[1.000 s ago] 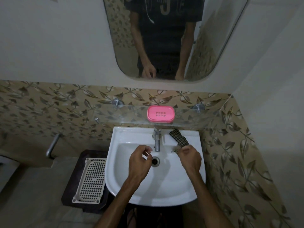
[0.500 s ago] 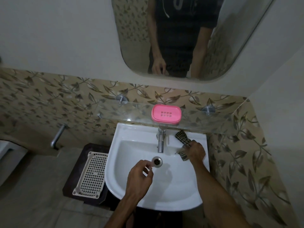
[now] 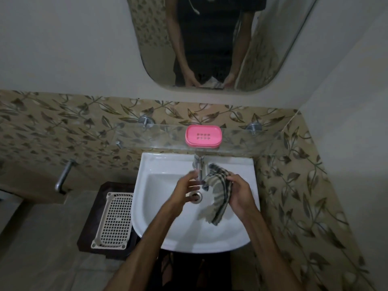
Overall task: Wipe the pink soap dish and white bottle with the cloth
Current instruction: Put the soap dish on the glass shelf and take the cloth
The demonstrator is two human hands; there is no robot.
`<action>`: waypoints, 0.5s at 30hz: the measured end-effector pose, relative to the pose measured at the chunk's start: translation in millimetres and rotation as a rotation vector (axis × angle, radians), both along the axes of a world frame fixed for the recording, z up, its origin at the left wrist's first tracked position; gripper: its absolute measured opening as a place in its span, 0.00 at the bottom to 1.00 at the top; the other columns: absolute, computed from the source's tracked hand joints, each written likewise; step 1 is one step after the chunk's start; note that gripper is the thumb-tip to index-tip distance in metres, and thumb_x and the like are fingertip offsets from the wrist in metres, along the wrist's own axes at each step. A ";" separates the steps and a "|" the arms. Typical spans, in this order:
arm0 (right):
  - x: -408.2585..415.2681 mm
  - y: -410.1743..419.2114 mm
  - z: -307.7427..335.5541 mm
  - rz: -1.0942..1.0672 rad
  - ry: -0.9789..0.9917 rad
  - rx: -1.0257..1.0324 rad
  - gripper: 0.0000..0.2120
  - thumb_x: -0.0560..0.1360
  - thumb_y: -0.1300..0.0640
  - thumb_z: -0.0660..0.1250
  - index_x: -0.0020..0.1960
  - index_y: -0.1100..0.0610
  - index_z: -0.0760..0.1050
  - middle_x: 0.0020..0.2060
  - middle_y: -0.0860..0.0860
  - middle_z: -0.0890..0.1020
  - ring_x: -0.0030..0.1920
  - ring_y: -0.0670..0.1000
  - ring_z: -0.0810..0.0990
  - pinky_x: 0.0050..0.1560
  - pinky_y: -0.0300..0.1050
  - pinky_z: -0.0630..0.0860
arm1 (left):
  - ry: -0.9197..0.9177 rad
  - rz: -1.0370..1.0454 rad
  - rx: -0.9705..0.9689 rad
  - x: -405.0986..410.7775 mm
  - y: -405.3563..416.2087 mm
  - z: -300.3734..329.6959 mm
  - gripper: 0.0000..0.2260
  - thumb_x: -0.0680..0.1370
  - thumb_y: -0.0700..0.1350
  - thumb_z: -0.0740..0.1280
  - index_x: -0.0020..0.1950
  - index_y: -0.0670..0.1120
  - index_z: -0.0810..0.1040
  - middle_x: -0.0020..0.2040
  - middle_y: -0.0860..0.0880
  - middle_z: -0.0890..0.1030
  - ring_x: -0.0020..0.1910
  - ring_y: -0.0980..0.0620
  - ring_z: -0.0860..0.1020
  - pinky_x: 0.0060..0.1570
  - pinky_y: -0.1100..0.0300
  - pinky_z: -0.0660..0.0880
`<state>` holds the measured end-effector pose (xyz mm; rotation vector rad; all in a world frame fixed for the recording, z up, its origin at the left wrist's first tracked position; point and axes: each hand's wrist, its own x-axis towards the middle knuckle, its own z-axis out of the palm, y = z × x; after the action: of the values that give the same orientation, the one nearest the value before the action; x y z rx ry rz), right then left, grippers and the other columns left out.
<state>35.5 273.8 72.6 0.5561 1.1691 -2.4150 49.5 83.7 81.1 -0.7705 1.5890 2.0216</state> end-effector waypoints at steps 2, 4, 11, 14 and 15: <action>11.3 -9.0 7.8 0.094 0.005 -0.101 0.13 0.74 0.60 0.66 0.54 0.63 0.84 0.50 0.62 0.87 0.48 0.60 0.86 0.47 0.51 0.83 | -0.060 -0.114 0.152 -14.1 -10.7 10.9 0.24 0.75 0.60 0.73 0.60 0.43 0.83 0.51 0.42 0.86 0.50 0.42 0.85 0.53 0.42 0.83; 19.1 -16.1 12.3 0.158 -0.008 -0.178 0.18 0.74 0.58 0.70 0.61 0.64 0.82 0.52 0.64 0.86 0.47 0.61 0.87 0.45 0.52 0.84 | 0.006 -0.223 0.181 -23.3 -17.3 19.9 0.20 0.73 0.56 0.76 0.58 0.44 0.84 0.51 0.43 0.86 0.49 0.44 0.84 0.50 0.44 0.84; 33.0 -14.3 2.8 0.396 0.058 -0.043 0.25 0.74 0.60 0.72 0.69 0.66 0.76 0.64 0.65 0.80 0.63 0.63 0.80 0.69 0.60 0.73 | 0.400 -0.315 -0.266 -37.9 -30.3 60.3 0.07 0.75 0.39 0.75 0.50 0.36 0.86 0.46 0.43 0.89 0.43 0.49 0.86 0.43 0.58 0.81; 38.0 -13.9 -2.5 0.505 0.087 0.129 0.21 0.74 0.67 0.71 0.67 0.65 0.79 0.65 0.64 0.82 0.64 0.62 0.82 0.70 0.58 0.76 | 0.544 -0.400 -0.335 -34.4 -31.7 79.7 0.06 0.76 0.41 0.75 0.50 0.39 0.86 0.45 0.45 0.89 0.45 0.48 0.87 0.40 0.60 0.82; 38.6 -14.1 -5.9 0.521 0.094 0.177 0.20 0.75 0.68 0.70 0.66 0.64 0.80 0.65 0.63 0.83 0.65 0.62 0.81 0.71 0.59 0.74 | 0.572 -0.386 -0.341 -34.3 -33.2 82.6 0.06 0.76 0.41 0.75 0.50 0.39 0.86 0.45 0.45 0.88 0.45 0.48 0.87 0.41 0.60 0.82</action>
<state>74.2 259.7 66.6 0.1563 1.3743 -1.9220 15.2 50.5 163.7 0.0466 2.2301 1.7884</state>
